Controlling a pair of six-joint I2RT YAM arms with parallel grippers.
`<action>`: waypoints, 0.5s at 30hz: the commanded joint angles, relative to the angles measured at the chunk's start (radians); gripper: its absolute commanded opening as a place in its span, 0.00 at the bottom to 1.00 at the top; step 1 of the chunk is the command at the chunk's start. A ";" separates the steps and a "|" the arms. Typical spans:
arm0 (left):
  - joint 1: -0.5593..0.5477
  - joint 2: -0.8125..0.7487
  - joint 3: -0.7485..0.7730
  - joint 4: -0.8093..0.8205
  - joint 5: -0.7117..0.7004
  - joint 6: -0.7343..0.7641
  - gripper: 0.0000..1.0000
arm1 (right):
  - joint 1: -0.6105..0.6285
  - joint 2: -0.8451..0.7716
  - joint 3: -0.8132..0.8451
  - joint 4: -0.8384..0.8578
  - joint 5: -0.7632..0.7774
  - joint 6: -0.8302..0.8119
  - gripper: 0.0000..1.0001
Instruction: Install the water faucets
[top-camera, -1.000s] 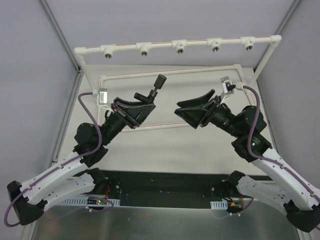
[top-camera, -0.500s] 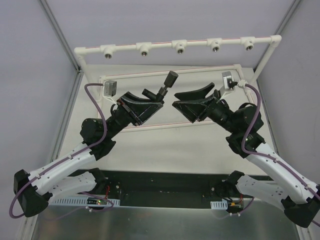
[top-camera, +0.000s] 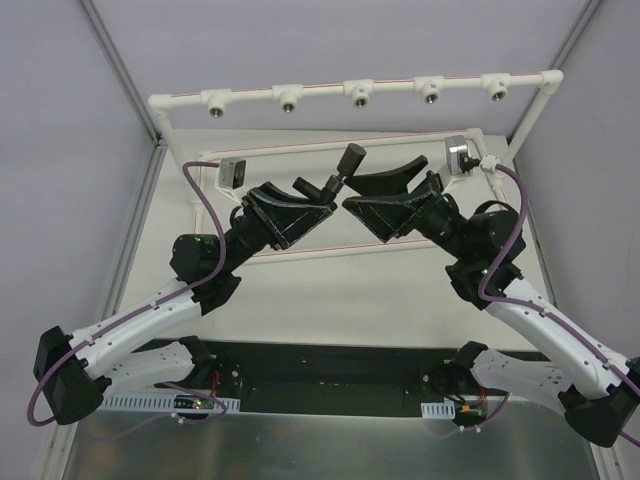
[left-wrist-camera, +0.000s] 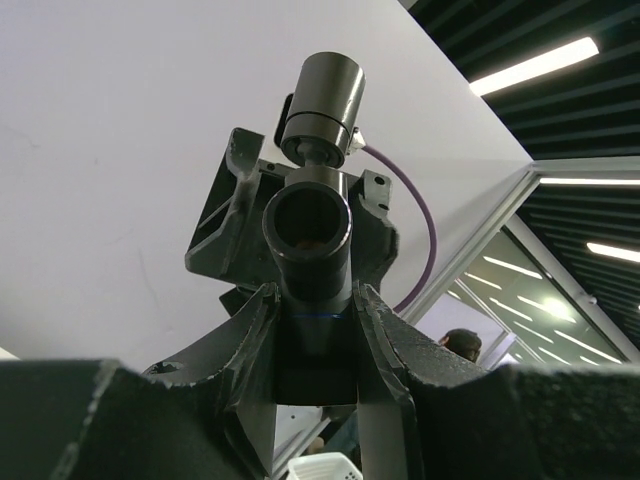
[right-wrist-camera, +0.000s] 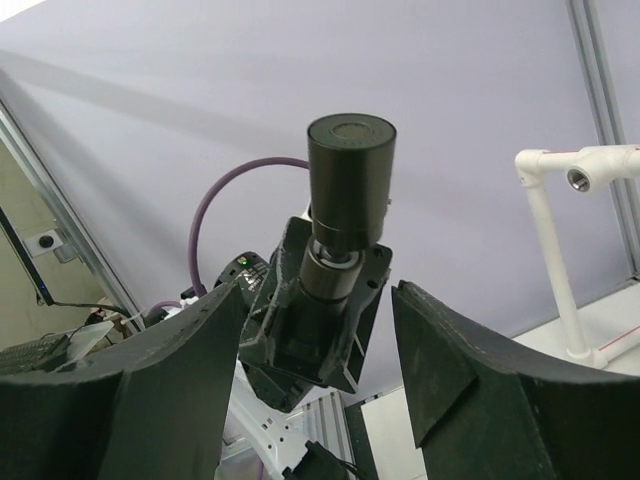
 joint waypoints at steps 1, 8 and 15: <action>0.001 0.010 0.052 0.152 0.040 -0.051 0.00 | 0.006 0.003 0.052 0.106 -0.018 0.025 0.67; -0.005 0.029 0.063 0.157 0.058 -0.062 0.00 | 0.009 0.018 0.069 0.093 -0.013 0.028 0.65; -0.010 0.032 0.069 0.155 0.069 -0.062 0.00 | 0.009 0.027 0.075 0.088 -0.007 0.037 0.55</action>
